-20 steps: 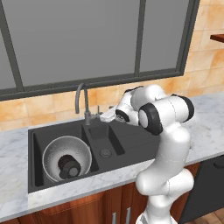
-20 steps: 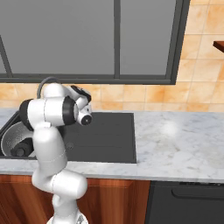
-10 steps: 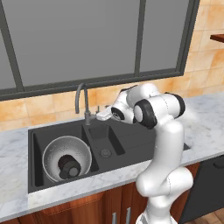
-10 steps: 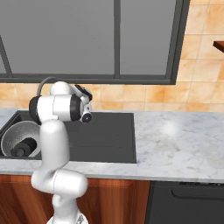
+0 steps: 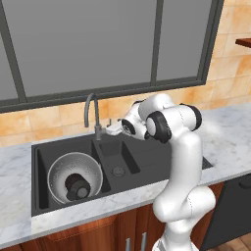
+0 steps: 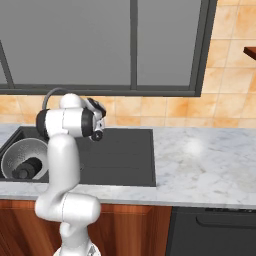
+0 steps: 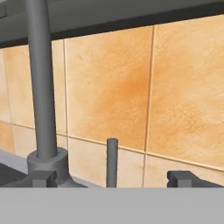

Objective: Pick the colander and jug and place them in the sink. Then turn on the water.

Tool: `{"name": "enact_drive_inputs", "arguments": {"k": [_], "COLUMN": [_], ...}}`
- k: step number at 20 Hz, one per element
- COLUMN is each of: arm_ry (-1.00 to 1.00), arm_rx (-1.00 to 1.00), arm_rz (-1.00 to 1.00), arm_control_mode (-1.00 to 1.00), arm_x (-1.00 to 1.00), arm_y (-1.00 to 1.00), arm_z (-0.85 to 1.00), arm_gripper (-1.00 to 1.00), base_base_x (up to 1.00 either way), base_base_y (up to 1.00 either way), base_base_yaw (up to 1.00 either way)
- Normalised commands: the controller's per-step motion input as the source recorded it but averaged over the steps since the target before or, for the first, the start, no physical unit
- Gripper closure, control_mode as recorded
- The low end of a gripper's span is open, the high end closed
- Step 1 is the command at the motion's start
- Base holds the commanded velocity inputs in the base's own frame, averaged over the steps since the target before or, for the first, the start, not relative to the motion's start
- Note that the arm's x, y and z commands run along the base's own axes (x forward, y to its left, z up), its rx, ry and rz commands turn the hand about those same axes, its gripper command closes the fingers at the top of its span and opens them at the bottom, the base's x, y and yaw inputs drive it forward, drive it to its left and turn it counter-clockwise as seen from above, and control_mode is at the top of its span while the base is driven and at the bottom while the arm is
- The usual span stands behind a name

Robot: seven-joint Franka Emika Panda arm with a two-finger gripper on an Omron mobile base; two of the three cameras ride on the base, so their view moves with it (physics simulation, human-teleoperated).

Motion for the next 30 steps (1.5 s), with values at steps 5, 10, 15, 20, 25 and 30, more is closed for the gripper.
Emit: {"name": "enact_drive_inputs", "arguments": {"k": [5,10,15,20,25,30], "arm_ry": [0.00,0.00,0.00,0.00,0.00,0.00], "arm_rx": [0.00,0.00,0.00,0.00,0.00,0.00], "arm_rz": [-0.06,-0.03,0.00,0.00,0.00,-0.02], "arm_control_mode": [-1.00,-1.00,-1.00,-1.00,-1.00,-1.00], "arm_x": [0.27,0.30,0.14,0.29,0.42,0.44], "arm_y": [0.00,0.00,0.00,0.00,0.00,0.00], "arm_z": [-0.30,-0.14,0.00,0.00,0.00,0.00], "arm_gripper": [-1.00,-1.00,-1.00,-1.00,-1.00,-1.00], "base_base_x": [0.00,0.00,0.00,0.00,0.00,0.00], "base_base_y": [0.00,0.00,0.00,0.00,0.00,0.00], "base_base_yaw": [0.00,0.00,0.00,0.00,0.00,0.00]}}
